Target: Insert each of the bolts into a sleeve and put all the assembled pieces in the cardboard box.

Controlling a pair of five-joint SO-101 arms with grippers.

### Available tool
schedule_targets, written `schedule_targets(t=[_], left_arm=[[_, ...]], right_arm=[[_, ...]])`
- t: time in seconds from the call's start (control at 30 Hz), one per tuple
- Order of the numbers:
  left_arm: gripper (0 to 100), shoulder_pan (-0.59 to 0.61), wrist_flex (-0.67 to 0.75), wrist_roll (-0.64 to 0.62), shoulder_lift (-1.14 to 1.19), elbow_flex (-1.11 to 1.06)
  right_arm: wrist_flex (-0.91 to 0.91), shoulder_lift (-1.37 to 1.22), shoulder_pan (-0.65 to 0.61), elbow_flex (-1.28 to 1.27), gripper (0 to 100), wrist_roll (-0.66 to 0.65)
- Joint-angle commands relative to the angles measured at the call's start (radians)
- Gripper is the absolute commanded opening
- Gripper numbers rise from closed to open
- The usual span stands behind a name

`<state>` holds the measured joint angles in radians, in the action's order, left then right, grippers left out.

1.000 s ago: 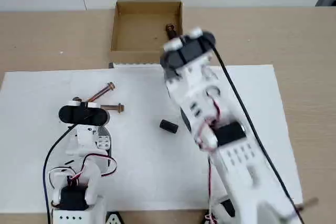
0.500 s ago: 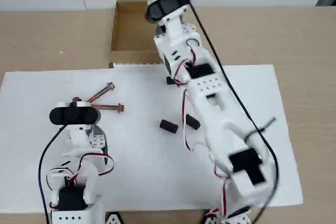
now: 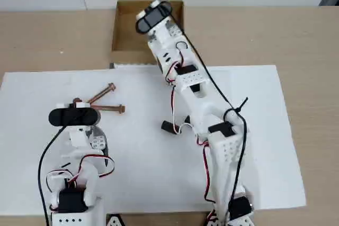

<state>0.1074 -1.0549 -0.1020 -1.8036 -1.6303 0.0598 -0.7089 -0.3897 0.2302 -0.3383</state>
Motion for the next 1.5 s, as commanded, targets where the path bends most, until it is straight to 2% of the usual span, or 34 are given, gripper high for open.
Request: schedule_targets(t=[0.0, 0.17, 0.23, 0.43, 0.6, 0.77, 1.03, 1.47], left_arm=[[1, 0.002, -0.003, -0.003, -0.008, 0.004], [1, 0.002, -0.003, -0.003, -0.008, 0.004], [1, 0.002, -0.003, -0.003, -0.008, 0.004], [1, 0.002, -0.003, -0.003, -0.008, 0.004], [1, 0.002, -0.003, -0.003, -0.008, 0.004], [1, 0.002, -0.003, -0.003, -0.008, 0.004], [1, 0.002, -0.003, -0.003, -0.008, 0.004], [1, 0.002, -0.003, -0.003, -0.008, 0.004]], right_arm=[[-0.007, 0.007, -0.022, 0.075, 1.4, -0.1], [-0.025, -0.015, -0.027, 0.075, 18.0, -0.103], [-0.025, -0.015, -0.025, 0.075, 19.9, -0.104], [-0.025, -0.012, -0.025, 0.078, 13.1, -0.107], [-0.03, 0.019, -0.025, 0.072, 0.0, -0.106], [-0.245, 0.156, -0.024, 0.046, 0.2, -0.1], [-0.499, 0.344, -0.005, 0.046, 0.2, 0.058], [-0.977, 0.619, -0.012, 0.049, 0.3, 0.135]])
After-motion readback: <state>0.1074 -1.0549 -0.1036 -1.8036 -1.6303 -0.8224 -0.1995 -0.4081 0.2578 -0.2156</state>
